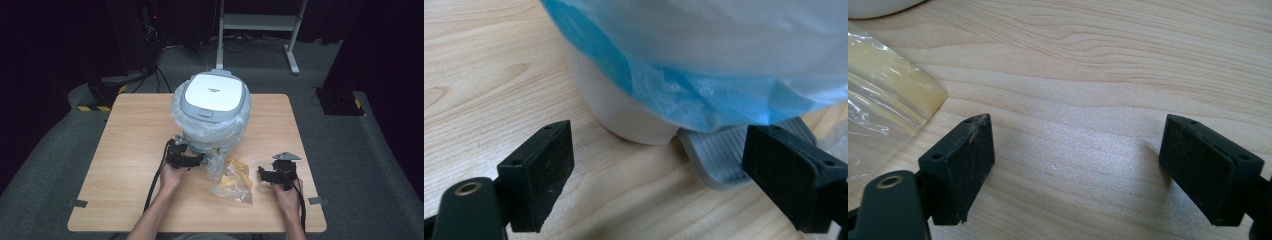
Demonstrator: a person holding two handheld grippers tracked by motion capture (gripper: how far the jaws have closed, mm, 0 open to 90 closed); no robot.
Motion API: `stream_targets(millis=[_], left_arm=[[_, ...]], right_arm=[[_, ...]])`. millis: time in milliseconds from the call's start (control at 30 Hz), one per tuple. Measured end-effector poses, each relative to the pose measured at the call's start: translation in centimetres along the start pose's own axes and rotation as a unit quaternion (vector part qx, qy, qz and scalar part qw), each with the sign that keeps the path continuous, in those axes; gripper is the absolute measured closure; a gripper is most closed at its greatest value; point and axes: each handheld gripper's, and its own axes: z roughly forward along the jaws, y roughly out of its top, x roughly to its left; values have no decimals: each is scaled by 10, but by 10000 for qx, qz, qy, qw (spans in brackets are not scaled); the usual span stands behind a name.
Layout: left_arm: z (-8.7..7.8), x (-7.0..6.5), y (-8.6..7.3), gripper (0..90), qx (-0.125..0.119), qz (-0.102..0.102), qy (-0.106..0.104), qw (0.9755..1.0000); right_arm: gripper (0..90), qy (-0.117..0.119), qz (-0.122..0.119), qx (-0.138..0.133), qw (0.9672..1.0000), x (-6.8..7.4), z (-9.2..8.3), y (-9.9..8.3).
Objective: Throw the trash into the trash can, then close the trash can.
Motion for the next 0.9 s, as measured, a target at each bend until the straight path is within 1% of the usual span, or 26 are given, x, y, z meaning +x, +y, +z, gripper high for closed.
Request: stream_targets(millis=[67,233,367,500,533,600,667,833,900], left_arm=[[2,1,0,138,-17,-50,-22,10000],[4,3,-1,111,-27,-43,-23,10000],[4,2,0,100,-11,22,10,10000],[5,4,-1,91,33,14,-15,10000],[6,2,-1,90,23,40,39,10000],[6,1,-1,90,34,47,36,10000],[6,1,-1,90,40,95,69,9999],[6,1,-2,90,36,118,71,9999],[6,1,-2,90,41,93,73,9999]], right_arm=[[144,-3,-3,-2,10000,0,0,0],[145,-6,-2,-5,10000,0,0,0],[145,-7,3,-9,10000,0,0,0],[145,-8,-3,-7,10000,0,0,0],[145,-7,1,-4,10000,0,0,0],[145,-8,-3,-7,10000,0,0,0],[145,-3,2,-4,10000,0,0,0],[146,-4,9,-5,10000,0,0,0],[146,-3,4,-7,10000,0,0,0]])
